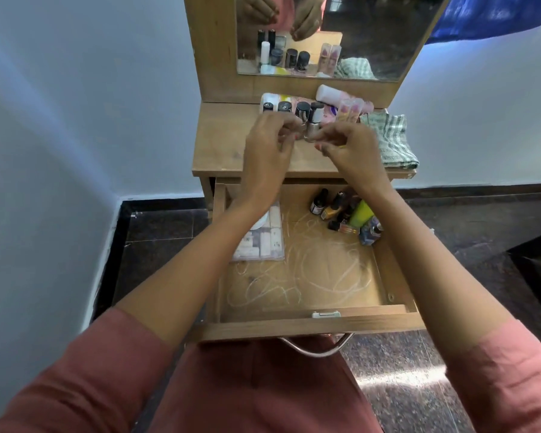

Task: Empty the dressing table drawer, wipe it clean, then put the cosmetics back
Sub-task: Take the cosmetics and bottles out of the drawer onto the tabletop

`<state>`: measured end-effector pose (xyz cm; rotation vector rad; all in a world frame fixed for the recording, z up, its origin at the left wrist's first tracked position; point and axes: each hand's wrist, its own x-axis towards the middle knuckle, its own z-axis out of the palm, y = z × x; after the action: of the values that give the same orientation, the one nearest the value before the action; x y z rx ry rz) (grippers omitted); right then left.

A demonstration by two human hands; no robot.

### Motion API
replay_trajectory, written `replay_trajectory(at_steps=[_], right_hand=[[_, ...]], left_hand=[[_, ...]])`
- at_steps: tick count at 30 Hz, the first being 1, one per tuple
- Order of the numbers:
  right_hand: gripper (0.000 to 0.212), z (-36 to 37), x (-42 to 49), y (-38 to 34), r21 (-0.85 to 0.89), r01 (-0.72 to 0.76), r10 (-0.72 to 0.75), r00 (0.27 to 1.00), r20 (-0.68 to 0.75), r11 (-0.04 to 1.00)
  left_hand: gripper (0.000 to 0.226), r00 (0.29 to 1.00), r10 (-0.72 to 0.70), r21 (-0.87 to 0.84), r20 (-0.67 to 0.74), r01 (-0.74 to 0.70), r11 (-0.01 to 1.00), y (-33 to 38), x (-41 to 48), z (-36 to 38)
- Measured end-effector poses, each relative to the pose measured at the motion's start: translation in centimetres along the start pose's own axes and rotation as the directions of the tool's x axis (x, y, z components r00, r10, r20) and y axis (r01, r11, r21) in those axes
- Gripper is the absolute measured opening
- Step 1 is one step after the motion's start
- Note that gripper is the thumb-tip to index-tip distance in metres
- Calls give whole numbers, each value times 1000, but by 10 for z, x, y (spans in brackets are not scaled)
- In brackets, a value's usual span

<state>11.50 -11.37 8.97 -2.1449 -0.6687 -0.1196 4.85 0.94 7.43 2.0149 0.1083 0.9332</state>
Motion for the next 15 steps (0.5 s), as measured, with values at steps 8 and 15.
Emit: replay_trajectory(at_steps=[8,15], right_hand=[[14,-15,-44,41,-72,-162,161,987,-27,984],[22,-8,-62,65,-178,-206,204,979,-31,962]], left_hand=[[12,970,11,94,244,-35,995,-18,-54,36],[26,887,-101,179,450,21,984,-31,-73,65]])
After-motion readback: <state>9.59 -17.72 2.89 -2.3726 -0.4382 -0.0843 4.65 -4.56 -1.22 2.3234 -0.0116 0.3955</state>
